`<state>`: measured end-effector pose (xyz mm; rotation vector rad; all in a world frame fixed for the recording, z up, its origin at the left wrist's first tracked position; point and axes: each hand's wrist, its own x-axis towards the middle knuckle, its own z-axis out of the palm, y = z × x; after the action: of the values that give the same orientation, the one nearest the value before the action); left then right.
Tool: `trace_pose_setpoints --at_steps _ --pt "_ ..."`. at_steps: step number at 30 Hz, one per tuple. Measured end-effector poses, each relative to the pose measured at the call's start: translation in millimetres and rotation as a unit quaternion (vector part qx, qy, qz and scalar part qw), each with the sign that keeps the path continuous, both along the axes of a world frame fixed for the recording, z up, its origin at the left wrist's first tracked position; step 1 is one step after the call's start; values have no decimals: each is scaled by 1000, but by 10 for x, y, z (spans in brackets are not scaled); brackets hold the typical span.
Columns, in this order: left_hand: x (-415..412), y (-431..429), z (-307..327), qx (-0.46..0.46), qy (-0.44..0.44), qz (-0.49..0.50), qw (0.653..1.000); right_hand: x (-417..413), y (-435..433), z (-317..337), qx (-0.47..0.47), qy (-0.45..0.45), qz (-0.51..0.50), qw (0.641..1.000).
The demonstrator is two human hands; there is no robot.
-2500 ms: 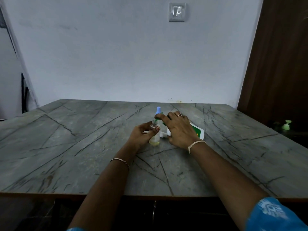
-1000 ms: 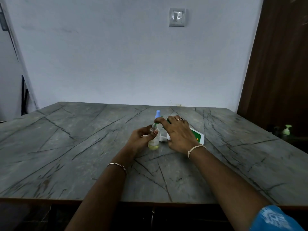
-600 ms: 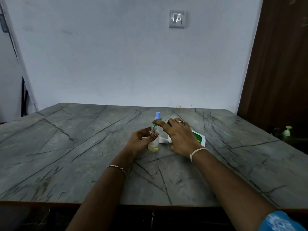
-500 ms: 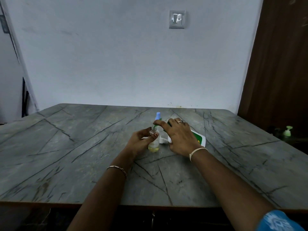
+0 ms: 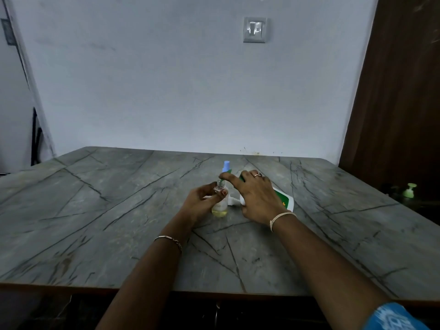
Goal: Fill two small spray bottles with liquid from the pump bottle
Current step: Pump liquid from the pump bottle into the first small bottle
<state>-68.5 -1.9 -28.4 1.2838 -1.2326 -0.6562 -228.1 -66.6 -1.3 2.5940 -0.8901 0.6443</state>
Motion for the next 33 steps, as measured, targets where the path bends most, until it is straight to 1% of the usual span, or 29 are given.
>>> trace_pose_setpoints --at_steps 4,9,13,21,25,30,33 --pt "25 -6 -13 0 -21 -1 1000 73 17 9 15 -18 0 1000" --pt "19 22 6 -4 -30 -12 999 57 18 5 -3 -12 -2 1000" --pt "32 -6 -5 11 -16 -11 1000 13 13 -14 -9 -3 -1 1000" --pt "48 -27 -29 1 2 -18 1000 81 14 0 16 -13 -10 1000" --pt "60 -34 -39 1 -1 -24 1000 88 16 12 12 -9 -9 1000" --pt "49 -51 -31 -1 -2 -20 1000 -8 32 -15 -19 1 -5 1000" --pt "65 -76 -51 1 0 -15 1000 -6 21 -13 -13 1 -7 1000"
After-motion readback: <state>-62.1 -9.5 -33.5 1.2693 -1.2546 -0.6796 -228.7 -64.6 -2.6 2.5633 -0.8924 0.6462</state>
